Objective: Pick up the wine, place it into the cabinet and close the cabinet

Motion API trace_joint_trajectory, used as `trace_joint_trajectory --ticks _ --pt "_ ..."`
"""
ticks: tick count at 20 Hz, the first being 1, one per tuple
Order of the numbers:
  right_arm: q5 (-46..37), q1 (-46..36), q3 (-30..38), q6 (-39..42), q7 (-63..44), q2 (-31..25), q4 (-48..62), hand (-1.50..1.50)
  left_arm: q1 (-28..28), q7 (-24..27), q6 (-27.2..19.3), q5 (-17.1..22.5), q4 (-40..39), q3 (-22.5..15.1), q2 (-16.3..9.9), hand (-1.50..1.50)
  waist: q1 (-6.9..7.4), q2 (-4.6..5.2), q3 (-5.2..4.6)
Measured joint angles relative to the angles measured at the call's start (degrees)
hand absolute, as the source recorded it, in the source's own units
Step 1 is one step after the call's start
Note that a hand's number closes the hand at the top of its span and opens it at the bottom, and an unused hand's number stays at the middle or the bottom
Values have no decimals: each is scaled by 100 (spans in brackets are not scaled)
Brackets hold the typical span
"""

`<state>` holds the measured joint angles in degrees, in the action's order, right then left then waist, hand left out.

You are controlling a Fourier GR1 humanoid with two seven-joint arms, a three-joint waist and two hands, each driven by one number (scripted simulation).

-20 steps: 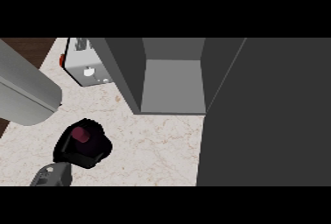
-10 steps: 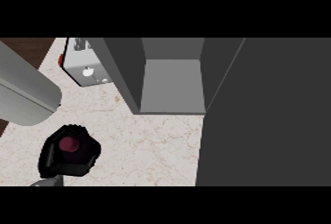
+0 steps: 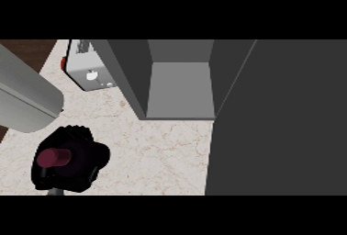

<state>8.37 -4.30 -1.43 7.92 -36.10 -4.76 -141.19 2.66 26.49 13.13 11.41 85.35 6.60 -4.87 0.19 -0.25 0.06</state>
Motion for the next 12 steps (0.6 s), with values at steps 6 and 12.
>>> trace_joint_trajectory --ticks 6,12 --pt "-5 -11 -55 -3 -20 45 5 -150 96 -1117 -448 -91 1266 -530 240 150 -15 4 -1" --pt "32 0 50 39 14 49 22 -150 -71 -2040 -1014 -291 1993 -1192 428 150 -35 9 -2"
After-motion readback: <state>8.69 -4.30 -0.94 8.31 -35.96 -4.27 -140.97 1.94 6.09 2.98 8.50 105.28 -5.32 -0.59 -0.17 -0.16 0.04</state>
